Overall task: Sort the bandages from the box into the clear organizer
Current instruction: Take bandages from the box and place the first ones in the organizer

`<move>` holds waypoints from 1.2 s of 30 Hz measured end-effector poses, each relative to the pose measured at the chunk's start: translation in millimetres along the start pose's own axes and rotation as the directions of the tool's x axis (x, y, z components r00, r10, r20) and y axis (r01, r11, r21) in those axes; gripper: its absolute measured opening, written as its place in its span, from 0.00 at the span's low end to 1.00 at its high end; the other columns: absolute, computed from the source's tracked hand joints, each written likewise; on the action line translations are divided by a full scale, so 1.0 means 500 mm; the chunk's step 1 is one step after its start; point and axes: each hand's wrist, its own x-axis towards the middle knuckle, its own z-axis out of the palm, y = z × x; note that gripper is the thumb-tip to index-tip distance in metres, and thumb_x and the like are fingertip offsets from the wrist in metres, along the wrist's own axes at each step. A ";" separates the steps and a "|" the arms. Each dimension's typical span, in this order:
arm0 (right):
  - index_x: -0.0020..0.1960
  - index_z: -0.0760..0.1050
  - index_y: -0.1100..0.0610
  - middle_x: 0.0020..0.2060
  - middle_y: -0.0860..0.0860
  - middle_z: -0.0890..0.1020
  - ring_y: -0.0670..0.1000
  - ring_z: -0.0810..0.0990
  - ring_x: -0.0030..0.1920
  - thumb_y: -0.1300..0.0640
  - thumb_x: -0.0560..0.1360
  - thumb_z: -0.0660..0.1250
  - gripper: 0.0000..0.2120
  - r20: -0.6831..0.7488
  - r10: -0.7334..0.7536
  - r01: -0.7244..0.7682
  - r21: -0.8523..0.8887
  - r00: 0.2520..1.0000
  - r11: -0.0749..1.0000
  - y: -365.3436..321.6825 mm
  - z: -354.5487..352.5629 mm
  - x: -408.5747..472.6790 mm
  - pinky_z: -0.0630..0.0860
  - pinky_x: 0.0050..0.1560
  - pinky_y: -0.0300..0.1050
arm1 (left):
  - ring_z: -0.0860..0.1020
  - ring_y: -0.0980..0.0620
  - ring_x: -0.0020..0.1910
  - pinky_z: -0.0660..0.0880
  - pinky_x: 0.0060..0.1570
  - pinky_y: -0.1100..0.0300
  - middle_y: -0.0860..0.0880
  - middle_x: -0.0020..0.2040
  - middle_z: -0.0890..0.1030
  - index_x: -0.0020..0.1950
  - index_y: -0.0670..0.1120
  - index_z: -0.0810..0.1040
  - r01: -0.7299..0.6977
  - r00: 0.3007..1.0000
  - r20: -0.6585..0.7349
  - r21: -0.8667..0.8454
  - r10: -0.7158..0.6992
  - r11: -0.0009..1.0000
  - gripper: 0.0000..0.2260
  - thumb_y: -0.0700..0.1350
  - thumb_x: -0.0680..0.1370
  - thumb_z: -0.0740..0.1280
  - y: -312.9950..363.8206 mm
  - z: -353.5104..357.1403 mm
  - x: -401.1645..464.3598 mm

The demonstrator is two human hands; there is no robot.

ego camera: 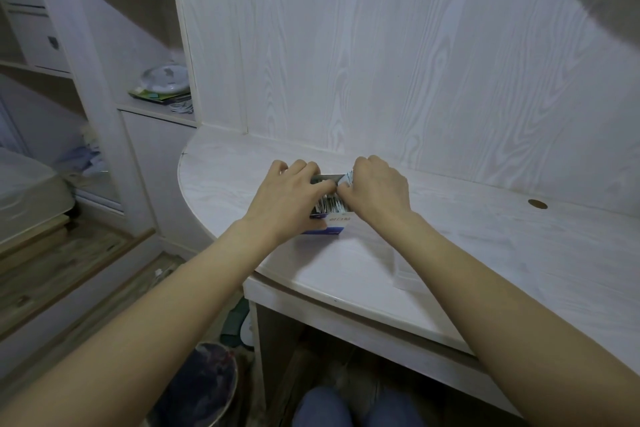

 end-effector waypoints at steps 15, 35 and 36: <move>0.32 0.69 0.59 0.28 0.60 0.73 0.55 0.77 0.33 0.59 0.68 0.67 0.10 0.037 0.303 -0.262 0.607 0.952 0.750 0.050 -0.031 0.013 0.66 0.34 0.45 | 0.69 0.48 0.63 0.47 0.71 0.44 0.49 0.60 0.73 0.67 0.58 0.67 0.073 0.933 0.355 -0.014 -0.063 0.997 0.29 0.62 0.69 0.70 -0.038 -0.017 0.060; 0.47 0.80 0.62 0.36 0.53 0.81 0.46 0.81 0.37 0.62 0.75 0.68 0.03 0.207 0.003 -0.168 0.786 0.978 0.596 0.188 -0.138 -0.116 0.80 0.37 0.39 | 0.82 0.51 0.45 0.76 0.47 0.59 0.45 0.47 0.84 0.56 0.40 0.79 0.488 0.833 0.506 -0.863 0.224 0.132 0.12 0.45 0.81 0.61 0.135 -0.092 0.095; 0.47 0.80 0.62 0.36 0.53 0.81 0.46 0.81 0.37 0.63 0.75 0.68 0.04 0.209 0.016 -0.179 0.789 0.978 0.587 0.194 -0.135 -0.119 0.80 0.38 0.39 | 0.82 0.50 0.44 0.77 0.48 0.57 0.45 0.46 0.84 0.55 0.40 0.79 0.492 0.836 0.503 -0.864 0.221 0.105 0.11 0.45 0.81 0.61 0.142 -0.086 0.093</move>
